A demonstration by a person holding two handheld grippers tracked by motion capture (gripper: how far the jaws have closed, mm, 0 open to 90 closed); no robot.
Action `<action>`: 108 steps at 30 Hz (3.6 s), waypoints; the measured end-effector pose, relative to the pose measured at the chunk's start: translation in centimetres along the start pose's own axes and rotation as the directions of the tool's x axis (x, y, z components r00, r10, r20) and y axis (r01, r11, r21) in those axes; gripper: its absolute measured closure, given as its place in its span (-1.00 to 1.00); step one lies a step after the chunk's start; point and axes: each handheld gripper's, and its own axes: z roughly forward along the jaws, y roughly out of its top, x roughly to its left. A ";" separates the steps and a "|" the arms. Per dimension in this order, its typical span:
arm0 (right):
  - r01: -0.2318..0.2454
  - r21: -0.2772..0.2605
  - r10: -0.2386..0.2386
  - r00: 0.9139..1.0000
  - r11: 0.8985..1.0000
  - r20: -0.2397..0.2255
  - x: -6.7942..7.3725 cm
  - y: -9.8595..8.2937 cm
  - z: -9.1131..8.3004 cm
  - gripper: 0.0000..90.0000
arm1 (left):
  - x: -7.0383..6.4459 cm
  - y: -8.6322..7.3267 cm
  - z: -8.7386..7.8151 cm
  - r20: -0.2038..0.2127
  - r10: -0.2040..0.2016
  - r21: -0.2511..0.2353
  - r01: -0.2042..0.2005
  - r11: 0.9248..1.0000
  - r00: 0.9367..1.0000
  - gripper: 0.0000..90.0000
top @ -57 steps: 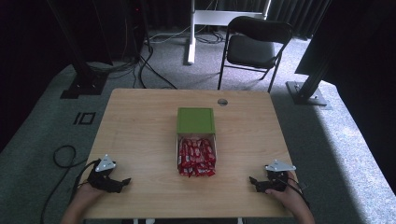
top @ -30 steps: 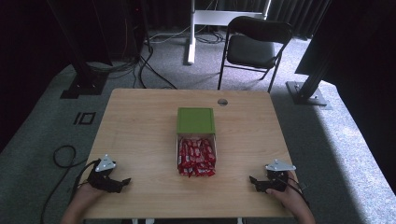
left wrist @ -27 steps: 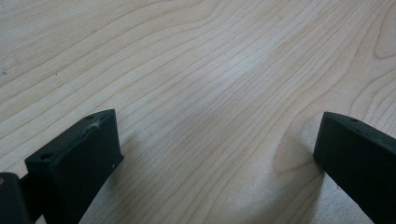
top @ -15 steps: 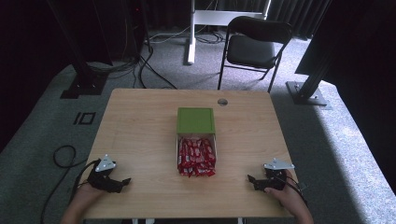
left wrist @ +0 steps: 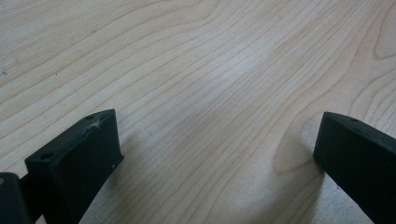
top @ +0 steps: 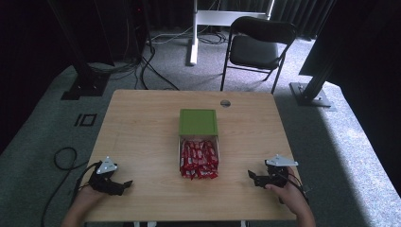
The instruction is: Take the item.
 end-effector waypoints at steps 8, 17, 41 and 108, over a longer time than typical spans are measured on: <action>-0.004 -0.048 0.004 1.000 0.999 -0.013 0.9 1.8 -0.6 -0.75 | 0.0 0.0 0.0 0.000 0.000 0.000 0.000 1.000 1.000 -0.97; 0.019 -0.078 -0.021 0.999 0.997 -0.025 1.7 3.4 -0.9 -0.75 | 0.0 0.0 0.0 0.000 0.000 0.000 0.000 1.000 1.000 -0.97; 0.046 -0.177 -0.059 0.996 0.983 -0.070 5.5 8.3 -0.6 -0.75 | 0.0 0.0 0.0 0.000 -0.002 -0.002 0.002 1.000 1.000 -0.97; 0.105 -0.072 -0.116 0.975 0.992 -0.189 16.4 13.3 7.6 0.25 | 0.0 0.0 0.0 0.000 -0.002 -0.002 0.002 1.000 1.000 -0.97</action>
